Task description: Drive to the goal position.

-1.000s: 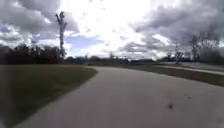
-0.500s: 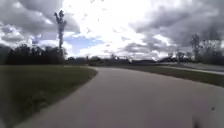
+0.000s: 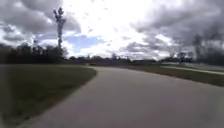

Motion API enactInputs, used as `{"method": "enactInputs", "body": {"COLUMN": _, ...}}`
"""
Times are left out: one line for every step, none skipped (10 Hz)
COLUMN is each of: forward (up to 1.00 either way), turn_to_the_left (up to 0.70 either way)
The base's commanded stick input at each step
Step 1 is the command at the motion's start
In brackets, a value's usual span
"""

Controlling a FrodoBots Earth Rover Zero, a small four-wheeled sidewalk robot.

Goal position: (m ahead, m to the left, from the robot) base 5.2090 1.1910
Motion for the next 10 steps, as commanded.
{"method": "enactInputs", "body": {"forward": 1.00, "turn_to_the_left": 0.00}}
{"method": "enactInputs", "body": {"forward": 1.00, "turn_to_the_left": 0.00}}
{"method": "enactInputs", "body": {"forward": 1.00, "turn_to_the_left": 0.00}}
{"method": "enactInputs", "body": {"forward": 1.00, "turn_to_the_left": 0.00}}
{"method": "enactInputs", "body": {"forward": 1.00, "turn_to_the_left": 0.00}}
{"method": "enactInputs", "body": {"forward": 1.00, "turn_to_the_left": 0.00}}
{"method": "enactInputs", "body": {"forward": 1.00, "turn_to_the_left": 0.00}}
{"method": "enactInputs", "body": {"forward": 1.00, "turn_to_the_left": 0.00}}
{"method": "enactInputs", "body": {"forward": 1.00, "turn_to_the_left": 0.00}}
{"method": "enactInputs", "body": {"forward": 1.00, "turn_to_the_left": 0.00}}
